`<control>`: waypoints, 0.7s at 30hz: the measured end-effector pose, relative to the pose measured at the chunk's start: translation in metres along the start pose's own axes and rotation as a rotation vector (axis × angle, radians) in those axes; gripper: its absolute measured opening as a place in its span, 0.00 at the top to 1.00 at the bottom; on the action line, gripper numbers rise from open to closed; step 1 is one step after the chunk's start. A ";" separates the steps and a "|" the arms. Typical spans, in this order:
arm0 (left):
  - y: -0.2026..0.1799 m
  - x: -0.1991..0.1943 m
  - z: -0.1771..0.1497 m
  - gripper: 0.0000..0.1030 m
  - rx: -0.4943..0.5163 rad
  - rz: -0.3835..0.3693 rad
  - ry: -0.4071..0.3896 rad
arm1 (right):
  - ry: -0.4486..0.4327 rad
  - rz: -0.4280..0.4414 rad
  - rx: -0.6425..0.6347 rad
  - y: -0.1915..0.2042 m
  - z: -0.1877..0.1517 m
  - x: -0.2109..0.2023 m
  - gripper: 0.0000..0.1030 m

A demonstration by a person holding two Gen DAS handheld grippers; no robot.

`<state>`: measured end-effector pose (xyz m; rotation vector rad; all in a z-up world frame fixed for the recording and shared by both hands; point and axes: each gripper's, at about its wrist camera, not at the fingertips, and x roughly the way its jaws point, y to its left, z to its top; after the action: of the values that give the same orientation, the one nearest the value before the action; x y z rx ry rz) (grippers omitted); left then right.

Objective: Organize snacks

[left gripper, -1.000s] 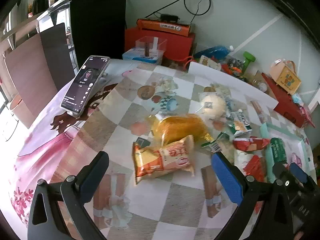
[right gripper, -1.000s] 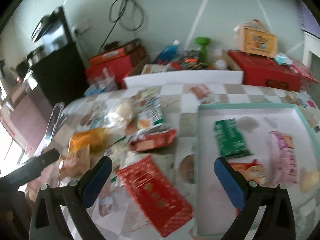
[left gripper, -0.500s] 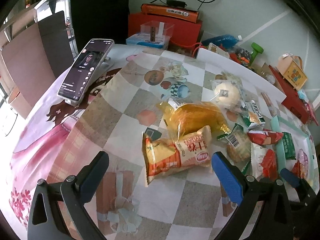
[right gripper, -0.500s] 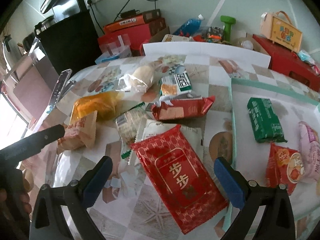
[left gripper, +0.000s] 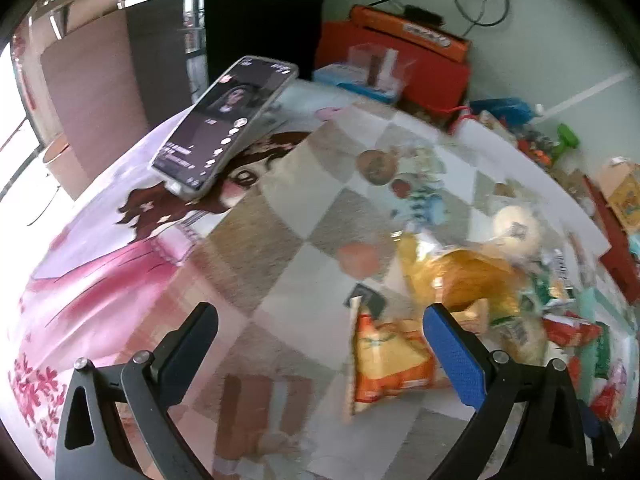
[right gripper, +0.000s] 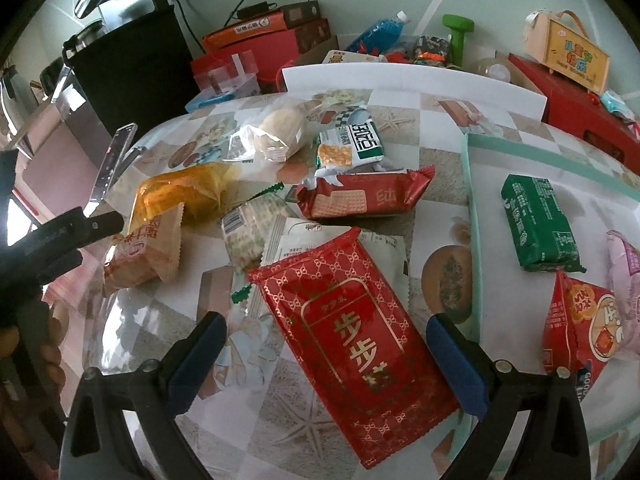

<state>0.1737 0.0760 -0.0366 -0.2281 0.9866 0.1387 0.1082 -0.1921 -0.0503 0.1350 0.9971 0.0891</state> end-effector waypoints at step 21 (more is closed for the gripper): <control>-0.013 -0.013 -0.027 0.01 0.059 -0.075 0.081 | 0.036 -0.016 -0.005 -0.001 -0.004 -0.002 0.11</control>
<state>0.1473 0.0563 -0.0386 -0.2173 1.0593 0.0319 0.1037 -0.1929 -0.0508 0.1210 1.0339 0.0792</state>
